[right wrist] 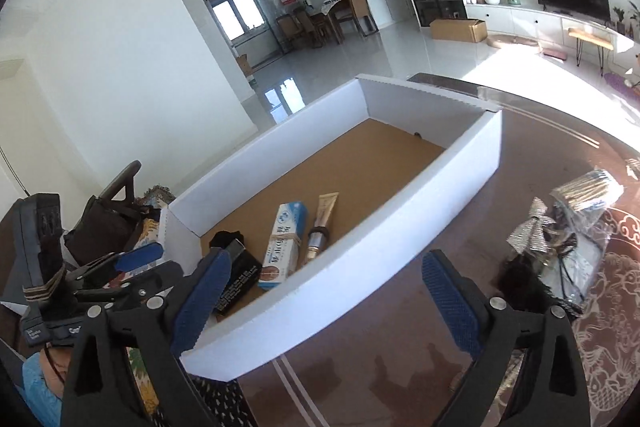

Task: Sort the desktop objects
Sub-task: 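Carry both items into the white bin and release them, then return both open tools over the table above the remaining objects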

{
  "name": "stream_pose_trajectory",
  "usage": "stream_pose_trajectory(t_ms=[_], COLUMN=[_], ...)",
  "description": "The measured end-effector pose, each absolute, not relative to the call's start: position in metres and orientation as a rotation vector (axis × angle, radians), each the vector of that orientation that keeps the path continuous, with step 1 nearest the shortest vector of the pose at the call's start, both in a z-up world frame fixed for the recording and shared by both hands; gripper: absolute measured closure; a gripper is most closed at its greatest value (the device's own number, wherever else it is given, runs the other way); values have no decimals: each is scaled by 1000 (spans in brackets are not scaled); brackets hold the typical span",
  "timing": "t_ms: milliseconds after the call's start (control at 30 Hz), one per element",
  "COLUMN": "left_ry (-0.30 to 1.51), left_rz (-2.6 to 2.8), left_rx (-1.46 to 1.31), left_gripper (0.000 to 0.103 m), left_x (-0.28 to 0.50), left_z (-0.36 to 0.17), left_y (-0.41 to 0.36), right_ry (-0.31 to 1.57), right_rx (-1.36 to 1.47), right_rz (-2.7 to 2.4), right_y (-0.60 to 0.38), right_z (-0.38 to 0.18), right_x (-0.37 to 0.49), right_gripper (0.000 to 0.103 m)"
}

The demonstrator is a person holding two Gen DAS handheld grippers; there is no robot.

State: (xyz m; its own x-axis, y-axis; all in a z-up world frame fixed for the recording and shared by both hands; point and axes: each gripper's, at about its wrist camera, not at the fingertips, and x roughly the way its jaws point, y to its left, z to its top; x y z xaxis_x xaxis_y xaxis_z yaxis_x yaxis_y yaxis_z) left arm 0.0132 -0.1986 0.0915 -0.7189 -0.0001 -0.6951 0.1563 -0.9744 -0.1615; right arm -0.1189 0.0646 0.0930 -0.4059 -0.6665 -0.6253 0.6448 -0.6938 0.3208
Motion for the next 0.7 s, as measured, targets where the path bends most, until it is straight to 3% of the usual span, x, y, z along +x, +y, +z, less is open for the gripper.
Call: stream_pose_trajectory(t_ms=[200, 300, 500, 700], left_ry=[378, 337, 23, 133], left_rz=[-2925, -2876, -2841, -2797], left_rx=[1426, 1514, 1427, 1443], left_gripper=[7, 7, 7, 7], left_x=[12, -2, -31, -40], left_z=[34, -1, -32, -49], left_y=[-83, -47, -15, -37], right_ry=[300, 173, 65, 147], right_rx=[1137, 1290, 1372, 1361], right_rz=[-2532, -2573, -2599, -2632], right_y=[216, 280, 300, 282], right_z=[25, -11, -43, -51], right_x=[-95, -90, -82, -98], right_gripper=[0, 0, 0, 0])
